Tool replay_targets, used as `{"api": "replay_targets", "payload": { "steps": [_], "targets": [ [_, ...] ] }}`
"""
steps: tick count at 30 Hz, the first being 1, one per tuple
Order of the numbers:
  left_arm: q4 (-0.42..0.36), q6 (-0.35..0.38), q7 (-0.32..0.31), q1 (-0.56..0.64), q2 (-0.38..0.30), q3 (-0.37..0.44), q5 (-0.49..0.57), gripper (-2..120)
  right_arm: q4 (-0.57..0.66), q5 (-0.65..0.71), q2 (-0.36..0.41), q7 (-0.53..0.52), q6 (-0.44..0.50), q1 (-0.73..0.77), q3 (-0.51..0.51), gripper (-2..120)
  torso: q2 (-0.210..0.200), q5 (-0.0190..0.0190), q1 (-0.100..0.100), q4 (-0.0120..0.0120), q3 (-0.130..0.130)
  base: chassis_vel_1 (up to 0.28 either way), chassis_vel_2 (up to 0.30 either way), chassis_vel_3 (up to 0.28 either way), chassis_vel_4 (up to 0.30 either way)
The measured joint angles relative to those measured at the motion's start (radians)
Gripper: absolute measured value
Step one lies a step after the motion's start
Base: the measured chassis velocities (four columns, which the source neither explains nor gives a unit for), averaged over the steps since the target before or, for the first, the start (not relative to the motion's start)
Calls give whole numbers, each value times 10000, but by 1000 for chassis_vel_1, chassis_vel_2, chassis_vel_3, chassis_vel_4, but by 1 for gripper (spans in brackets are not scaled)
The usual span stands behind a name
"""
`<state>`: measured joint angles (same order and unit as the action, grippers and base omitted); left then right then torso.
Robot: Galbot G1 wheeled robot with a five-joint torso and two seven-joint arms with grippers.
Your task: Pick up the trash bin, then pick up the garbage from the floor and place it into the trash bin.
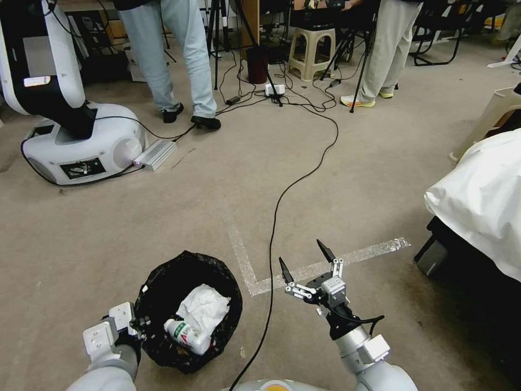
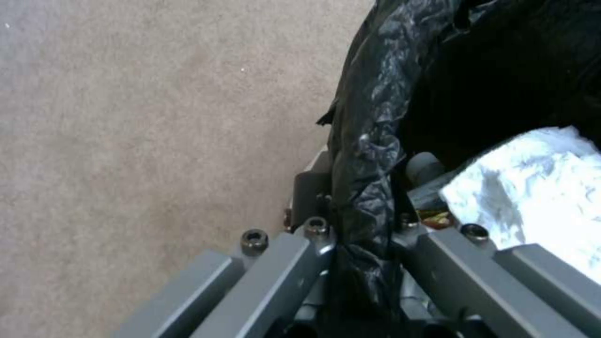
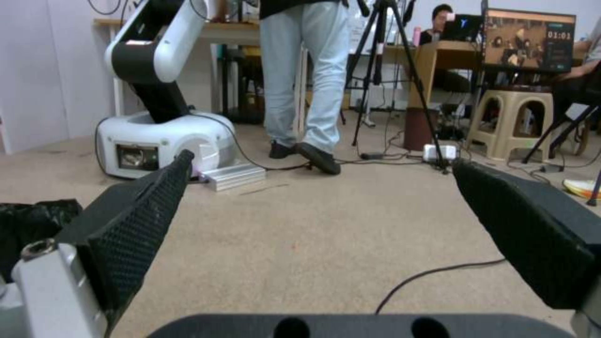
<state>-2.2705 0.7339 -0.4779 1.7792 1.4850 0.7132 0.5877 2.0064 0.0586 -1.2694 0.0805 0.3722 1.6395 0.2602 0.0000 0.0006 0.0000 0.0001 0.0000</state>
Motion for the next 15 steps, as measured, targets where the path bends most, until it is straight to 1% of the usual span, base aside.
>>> {"api": "replay_targets", "payload": {
  "steps": [1,5,12,13,14,15],
  "targets": [
    [0,0,0,0,0,0,0,0,0,0,0,0,0,0,0,100,0,0,0,0,0,0,0,0,0],
    [476,-8,-193,-374,-26,-12,728,0,3,-8,-24,101,97,102,46,100,0,2,0,1,0,0,0,0,0],
    [765,-9,-299,-711,-23,-70,949,1,3,-82,-74,160,154,211,49,100,0,-3,-1,0,-1,0,0,0,0],
    [804,-8,-311,-742,-25,-77,958,5,3,-101,-77,178,170,232,52,100,1,-6,0,-2,0,0,0,0,0],
    [804,-8,-311,-742,-25,-77,958,5,3,-101,-77,178,170,232,52,100,1,-6,0,-2,0,0,0,0,0],
    [837,0,-322,-789,-24,-99,978,11,3,-139,-84,217,208,273,66,100,0,-15,0,-2,1,0,0,0,0]
  ]
}}
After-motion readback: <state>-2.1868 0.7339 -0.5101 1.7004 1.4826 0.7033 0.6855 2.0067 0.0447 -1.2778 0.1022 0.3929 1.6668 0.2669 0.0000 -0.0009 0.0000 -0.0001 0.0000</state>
